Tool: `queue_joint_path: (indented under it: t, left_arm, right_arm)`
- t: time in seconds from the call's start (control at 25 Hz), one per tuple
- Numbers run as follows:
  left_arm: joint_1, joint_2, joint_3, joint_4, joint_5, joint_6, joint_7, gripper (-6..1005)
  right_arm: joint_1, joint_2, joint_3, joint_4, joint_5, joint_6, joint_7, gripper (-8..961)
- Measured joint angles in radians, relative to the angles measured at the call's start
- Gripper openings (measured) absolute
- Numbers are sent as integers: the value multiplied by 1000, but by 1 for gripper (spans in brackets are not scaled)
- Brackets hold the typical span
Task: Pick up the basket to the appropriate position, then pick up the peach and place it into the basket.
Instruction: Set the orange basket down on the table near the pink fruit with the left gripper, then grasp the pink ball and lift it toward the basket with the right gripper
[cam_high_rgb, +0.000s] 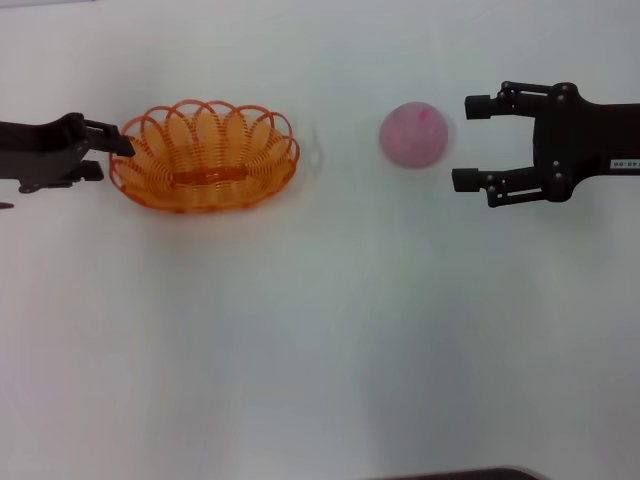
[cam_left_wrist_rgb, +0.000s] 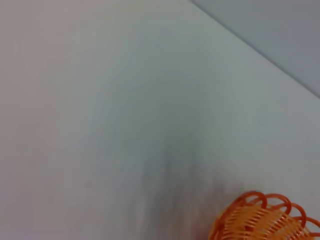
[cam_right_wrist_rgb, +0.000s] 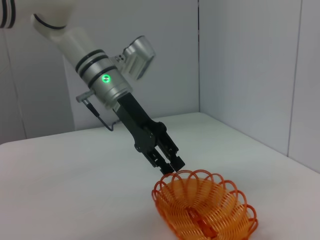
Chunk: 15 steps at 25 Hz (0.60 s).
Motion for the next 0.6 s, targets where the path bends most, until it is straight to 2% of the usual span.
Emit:
queue_joint_path:
  t: [0.04,0.32,0.48,0.6]
  left_arm:
    - [7,0,0,8,-5,4,1,453]
    - [70,2,1,75,-83,11,73,556]
    - [118,9,-2,93,-212,25,306,584]
    - [144,28,-7,95,-263,46,484,583]
  right_arm:
    - [0,0,0,0,0,1,0,839]
    - [0,0,0,0,-1,-1,9,837]
    - [0,0,0,4,1,-4,18,835]
    - [6,0,0,9,1,2,45,834]
